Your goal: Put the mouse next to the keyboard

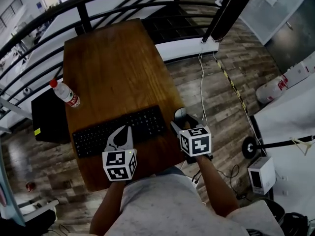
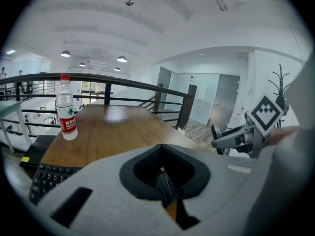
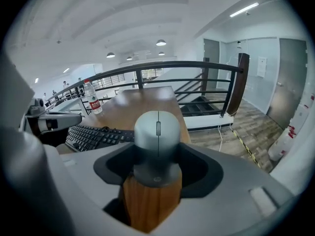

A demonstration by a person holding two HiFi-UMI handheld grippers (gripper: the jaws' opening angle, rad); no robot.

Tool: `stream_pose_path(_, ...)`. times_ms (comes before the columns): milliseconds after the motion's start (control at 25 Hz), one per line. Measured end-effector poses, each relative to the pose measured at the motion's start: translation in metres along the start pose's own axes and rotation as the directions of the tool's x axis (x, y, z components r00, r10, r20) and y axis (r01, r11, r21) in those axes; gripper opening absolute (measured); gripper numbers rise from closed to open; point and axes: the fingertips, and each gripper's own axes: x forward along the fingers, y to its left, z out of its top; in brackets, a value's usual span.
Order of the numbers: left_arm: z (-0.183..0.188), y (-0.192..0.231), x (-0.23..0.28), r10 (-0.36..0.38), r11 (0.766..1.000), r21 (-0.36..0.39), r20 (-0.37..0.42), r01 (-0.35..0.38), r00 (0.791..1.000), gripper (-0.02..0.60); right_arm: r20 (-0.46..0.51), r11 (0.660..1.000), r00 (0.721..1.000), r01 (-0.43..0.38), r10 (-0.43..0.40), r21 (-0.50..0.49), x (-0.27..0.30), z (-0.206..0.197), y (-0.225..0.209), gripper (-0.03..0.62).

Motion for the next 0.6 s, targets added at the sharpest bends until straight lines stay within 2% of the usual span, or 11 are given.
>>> stream_pose_path(240, 0.001, 0.006, 0.015, 0.042, 0.999, -0.017, -0.006, -0.042, 0.999, -0.005, -0.087, 1.0, 0.996, -0.029, 0.029, -0.005, 0.027, -0.012, -0.009, 0.288)
stream_pose_path(400, -0.003, 0.008, 0.022, 0.063, 0.998, -0.03, -0.023, -0.064, 0.998, -0.005, -0.173, 0.999, 0.984, -0.035, 0.033, -0.013, 0.047, -0.024, -0.016, 0.288)
stream_pose_path(600, -0.006, 0.013, 0.027, 0.089, 0.995, -0.045, -0.037, -0.091, 0.995, -0.005, -0.235, 0.999, 0.971, -0.05, 0.046, -0.007, 0.062, -0.031, -0.02, 0.288)
